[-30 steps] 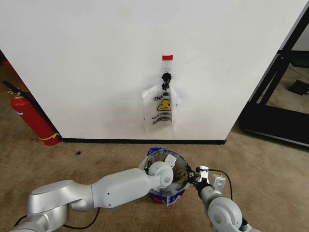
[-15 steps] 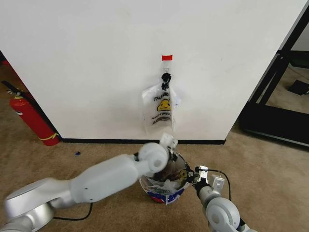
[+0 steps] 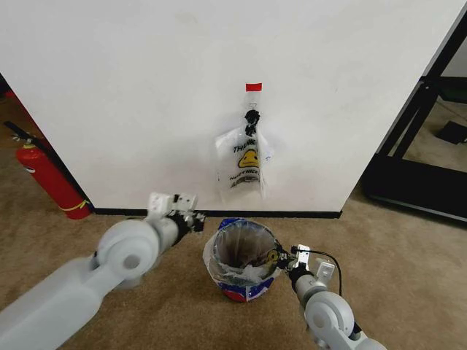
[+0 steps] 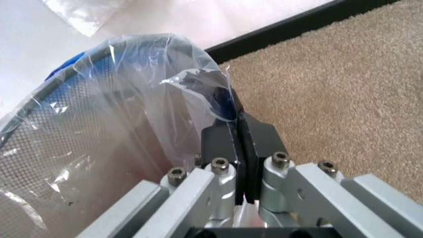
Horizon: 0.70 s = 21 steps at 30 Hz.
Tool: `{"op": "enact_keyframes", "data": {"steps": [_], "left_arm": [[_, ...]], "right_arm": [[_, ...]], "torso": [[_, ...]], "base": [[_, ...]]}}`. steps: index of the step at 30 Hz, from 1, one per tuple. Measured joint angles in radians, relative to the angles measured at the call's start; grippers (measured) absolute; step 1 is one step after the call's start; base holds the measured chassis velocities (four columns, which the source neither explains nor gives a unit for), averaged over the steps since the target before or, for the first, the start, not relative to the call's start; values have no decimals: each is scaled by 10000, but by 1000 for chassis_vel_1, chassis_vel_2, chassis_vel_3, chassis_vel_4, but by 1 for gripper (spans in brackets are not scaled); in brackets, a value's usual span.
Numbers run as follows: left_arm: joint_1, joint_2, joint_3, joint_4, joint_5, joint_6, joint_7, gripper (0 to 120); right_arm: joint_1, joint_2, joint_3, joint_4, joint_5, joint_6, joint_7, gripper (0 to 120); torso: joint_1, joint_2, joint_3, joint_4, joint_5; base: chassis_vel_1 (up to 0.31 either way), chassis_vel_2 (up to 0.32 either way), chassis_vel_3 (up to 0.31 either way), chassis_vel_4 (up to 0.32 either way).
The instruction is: Pick up the garbage bag from the wall and place it over the trash bin.
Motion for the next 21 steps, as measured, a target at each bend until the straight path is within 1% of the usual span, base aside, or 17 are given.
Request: {"op": "enact_keyframes", "data": {"steps": [1, 2, 5, 8, 9, 11, 14, 19, 21], "left_arm": [[0, 0, 0, 0, 0, 0, 0, 0], [392, -12, -281, -49, 218, -43, 161, 0], [776, -68, -506, -79, 641, -141, 506, 0], [1402, -374, -711, -169, 1123, -236, 746, 0], [1402, -374, -711, -169, 1123, -236, 746, 0], [1672, -592, -745, -150, 1345, -284, 772, 0], [1988, -897, -749, -53, 1805, -366, 890, 0], [2199, -992, -715, -91, 2207, -407, 957, 0], [2258, -1016, -709, -137, 2267, -412, 956, 0]], "right_arm": [[0, 0, 0, 0, 0, 0, 0, 0], [-33, 33, 59, -5, -11, 27, -3, 0], [-253, 49, 246, 133, -113, 101, -12, 0], [-428, -35, 342, 297, -351, 230, -227, 0], [-428, -35, 342, 297, -351, 230, -227, 0], [-460, -39, 344, 333, -402, 253, -280, 0], [-502, -7, 351, 450, -428, 260, -300, 0], [-576, -35, 374, 485, -422, 240, -301, 0], [-628, -65, 422, 500, -355, 190, -296, 4]], "torso": [[0, 0, 0, 0, 0], [0, 0, 0, 1, -1], [0, -1, 1, -3, 0], [0, -1, 0, -4, 0], [0, -1, 0, -4, 0], [0, -1, 0, -2, 0], [0, -2, 0, -4, 0], [0, -2, 0, -3, 1], [0, -1, 0, -5, 2]], "base": [[0, 0, 0, 0], [0, 0, 0, 0], [0, 0, 0, 0], [0, 0, 0, 0], [0, 0, 0, 0], [0, 0, 0, 0], [0, 0, 0, 0], [0, 0, 0, 0], [0, 0, 0, 0]]}}
